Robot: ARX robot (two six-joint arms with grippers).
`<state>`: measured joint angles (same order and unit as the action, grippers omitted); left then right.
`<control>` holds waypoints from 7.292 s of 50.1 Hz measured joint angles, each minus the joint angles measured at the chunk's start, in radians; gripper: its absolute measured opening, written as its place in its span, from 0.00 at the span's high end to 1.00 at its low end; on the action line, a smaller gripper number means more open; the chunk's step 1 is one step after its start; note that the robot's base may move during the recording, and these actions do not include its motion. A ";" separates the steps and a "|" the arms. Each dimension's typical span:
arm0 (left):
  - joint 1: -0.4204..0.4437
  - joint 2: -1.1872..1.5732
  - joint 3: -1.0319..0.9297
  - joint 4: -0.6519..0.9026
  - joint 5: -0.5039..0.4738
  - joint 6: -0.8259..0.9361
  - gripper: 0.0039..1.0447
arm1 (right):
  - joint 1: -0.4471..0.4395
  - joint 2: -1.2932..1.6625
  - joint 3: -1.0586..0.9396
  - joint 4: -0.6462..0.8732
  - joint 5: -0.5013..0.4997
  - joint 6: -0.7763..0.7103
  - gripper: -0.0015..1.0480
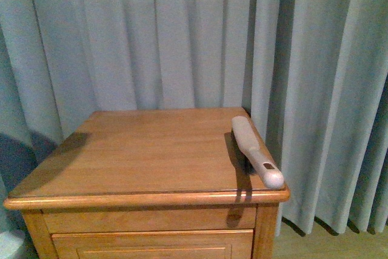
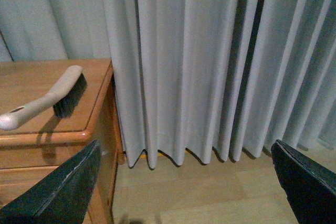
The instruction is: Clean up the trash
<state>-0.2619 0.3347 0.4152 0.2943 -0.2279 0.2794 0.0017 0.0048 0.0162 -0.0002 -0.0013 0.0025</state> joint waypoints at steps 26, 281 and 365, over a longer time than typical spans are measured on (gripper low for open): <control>0.023 -0.056 -0.143 0.089 0.018 -0.075 0.73 | 0.252 0.389 0.159 0.023 0.325 -0.094 0.07; 0.021 -0.060 -0.143 0.094 0.018 -0.083 0.73 | 0.338 0.548 0.436 0.276 0.383 -0.050 0.80; 0.293 1.345 0.569 -0.292 0.703 0.413 0.74 | 0.339 0.544 0.435 0.276 0.383 -0.051 0.80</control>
<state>0.0311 1.6802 0.9844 0.0025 0.4751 0.6926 0.3408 0.5488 0.4511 0.2760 0.3817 -0.0490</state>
